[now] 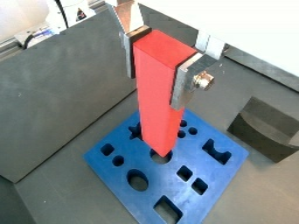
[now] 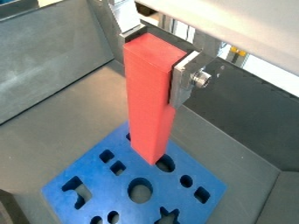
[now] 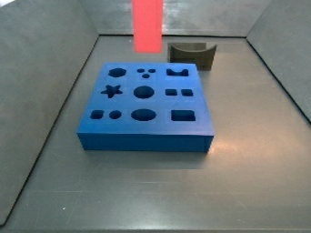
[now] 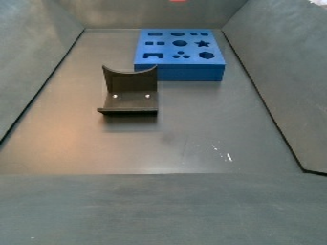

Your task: Insert the rectangle object.

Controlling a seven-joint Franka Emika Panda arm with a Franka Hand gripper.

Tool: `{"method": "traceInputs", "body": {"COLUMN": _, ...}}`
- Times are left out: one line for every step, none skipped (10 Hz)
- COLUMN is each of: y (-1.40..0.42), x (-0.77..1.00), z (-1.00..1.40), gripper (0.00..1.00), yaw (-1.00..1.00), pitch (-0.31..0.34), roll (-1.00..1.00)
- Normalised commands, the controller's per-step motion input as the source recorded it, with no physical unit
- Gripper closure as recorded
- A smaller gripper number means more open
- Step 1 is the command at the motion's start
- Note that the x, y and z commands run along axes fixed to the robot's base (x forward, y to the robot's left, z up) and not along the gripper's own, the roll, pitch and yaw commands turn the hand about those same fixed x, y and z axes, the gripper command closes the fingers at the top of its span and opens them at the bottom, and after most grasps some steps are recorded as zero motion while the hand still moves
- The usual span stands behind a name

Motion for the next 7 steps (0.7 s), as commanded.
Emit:
{"method": "traceInputs", "body": {"y": -0.23, "x": 1.00, "z": -0.77, "gripper": 1.00, "yaw": 0.00, "pitch": 0.000, "roll": -0.02}}
{"method": "traceInputs", "body": {"y": -0.28, "x": 1.00, "z": -0.83, "gripper": 1.00, "yaw": 0.00, "pitch": -0.016, "roll": -0.01}}
{"method": "traceInputs", "body": {"y": -0.28, "x": 1.00, "z": -0.83, "gripper": 1.00, "yaw": 0.00, "pitch": -0.024, "roll": 0.00}}
{"method": "traceInputs", "body": {"y": -0.30, "x": 0.92, "z": -0.80, "gripper": 1.00, "yaw": 0.00, "pitch": -0.049, "roll": 0.00}}
{"method": "traceInputs", "body": {"y": -0.20, "x": 0.88, "z": -0.73, "gripper": 1.00, "yaw": 0.08, "pitch": 0.000, "roll": 0.00}}
{"method": "traceInputs", "body": {"y": -0.20, "x": 0.83, "z": -0.56, "gripper": 1.00, "yaw": 0.21, "pitch": 0.134, "roll": 0.15}}
{"method": "traceInputs", "body": {"y": -0.15, "x": 0.77, "z": -0.27, "gripper": 1.00, "yaw": 0.01, "pitch": 0.283, "roll": 0.36}}
